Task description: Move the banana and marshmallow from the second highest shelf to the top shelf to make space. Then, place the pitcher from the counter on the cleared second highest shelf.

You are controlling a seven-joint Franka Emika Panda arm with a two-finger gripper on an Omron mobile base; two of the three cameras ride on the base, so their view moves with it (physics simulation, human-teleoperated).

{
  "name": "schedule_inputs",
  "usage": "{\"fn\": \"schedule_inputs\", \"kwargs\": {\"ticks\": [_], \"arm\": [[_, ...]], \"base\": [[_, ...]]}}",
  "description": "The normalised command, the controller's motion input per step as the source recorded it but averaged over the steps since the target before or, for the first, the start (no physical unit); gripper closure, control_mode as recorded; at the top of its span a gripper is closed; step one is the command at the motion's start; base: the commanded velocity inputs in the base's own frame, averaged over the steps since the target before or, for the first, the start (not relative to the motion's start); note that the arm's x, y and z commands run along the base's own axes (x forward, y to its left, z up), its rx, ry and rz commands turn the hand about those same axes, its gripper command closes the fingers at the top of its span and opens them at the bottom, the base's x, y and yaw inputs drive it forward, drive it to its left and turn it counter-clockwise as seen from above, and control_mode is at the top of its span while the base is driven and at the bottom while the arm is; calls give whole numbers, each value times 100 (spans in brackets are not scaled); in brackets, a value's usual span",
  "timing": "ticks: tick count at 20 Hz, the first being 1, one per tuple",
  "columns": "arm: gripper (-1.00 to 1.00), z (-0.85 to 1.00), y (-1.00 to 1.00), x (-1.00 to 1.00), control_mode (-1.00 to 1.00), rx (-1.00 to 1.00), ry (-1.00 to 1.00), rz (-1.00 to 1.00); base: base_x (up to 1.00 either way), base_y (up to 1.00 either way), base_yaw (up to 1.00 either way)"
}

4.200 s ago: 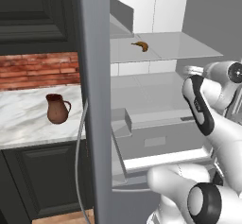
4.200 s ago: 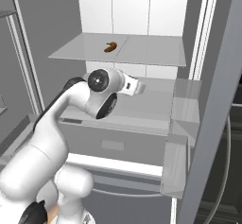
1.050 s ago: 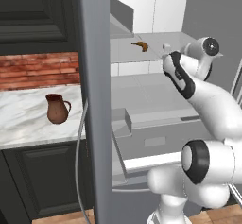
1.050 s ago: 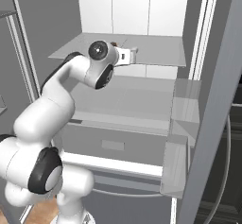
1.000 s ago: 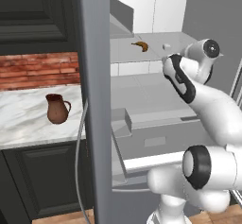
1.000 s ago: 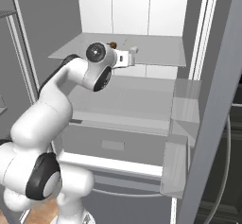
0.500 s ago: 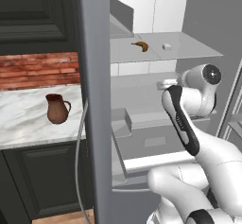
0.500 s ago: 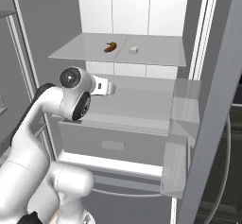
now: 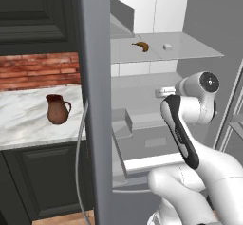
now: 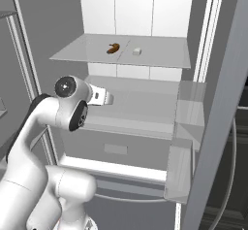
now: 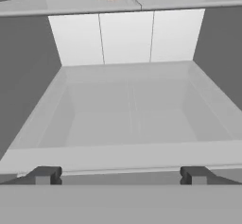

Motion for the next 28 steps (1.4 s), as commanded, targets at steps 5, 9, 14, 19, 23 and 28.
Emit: {"fn": "schedule_inputs", "kwargs": {"ticks": [5, 9, 14, 19, 23, 28], "arm": [[-100, 0, 0, 0, 100, 0, 0, 0], [-100, 0, 0, 0, 100, 0, 0, 0], [-100, 0, 0, 0, 100, 0, 0, 0], [-100, 0, 0, 0, 100, 0, 0, 0], [-100, 0, 0, 0, 100, 0, 0, 0], [-100, 0, 0, 0, 100, 0, 0, 0]], "base": [[-2, 0, 0], [-67, -6, 17], [-98, -23, 33], [-70, -2, 46], [-25, 18, 54], [-2, 51, 50]]}}
